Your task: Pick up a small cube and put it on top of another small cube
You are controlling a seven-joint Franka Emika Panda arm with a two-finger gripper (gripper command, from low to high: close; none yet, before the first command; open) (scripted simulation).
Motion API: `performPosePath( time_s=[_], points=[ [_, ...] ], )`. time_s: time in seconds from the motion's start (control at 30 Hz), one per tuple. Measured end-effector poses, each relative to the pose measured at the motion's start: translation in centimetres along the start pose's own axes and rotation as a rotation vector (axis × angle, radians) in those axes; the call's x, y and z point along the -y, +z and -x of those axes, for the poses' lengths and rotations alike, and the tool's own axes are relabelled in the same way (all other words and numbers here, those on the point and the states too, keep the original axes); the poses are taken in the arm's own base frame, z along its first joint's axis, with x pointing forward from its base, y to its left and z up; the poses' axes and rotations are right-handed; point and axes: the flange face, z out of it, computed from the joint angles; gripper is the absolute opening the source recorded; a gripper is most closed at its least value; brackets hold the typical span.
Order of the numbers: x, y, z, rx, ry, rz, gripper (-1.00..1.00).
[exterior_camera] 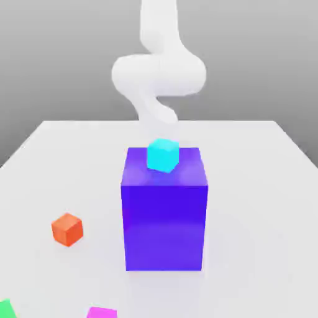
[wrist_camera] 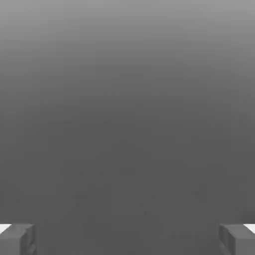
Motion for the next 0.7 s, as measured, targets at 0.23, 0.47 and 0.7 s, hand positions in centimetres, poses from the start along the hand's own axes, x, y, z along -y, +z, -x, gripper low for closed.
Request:
performPosePath(
  time_s=[0.23, 0.47, 0.7],
  points=[
    [-1.7, 12.4, -1.2, 0.123, 0.032, 0.126, 0.00],
    [-5.7, 24.3, -0.5, 0.235, 0.066, 0.255, 0.00],
    [-12.0, 35.1, 2.0, 0.340, 0.102, 0.391, 0.00]
  ],
)
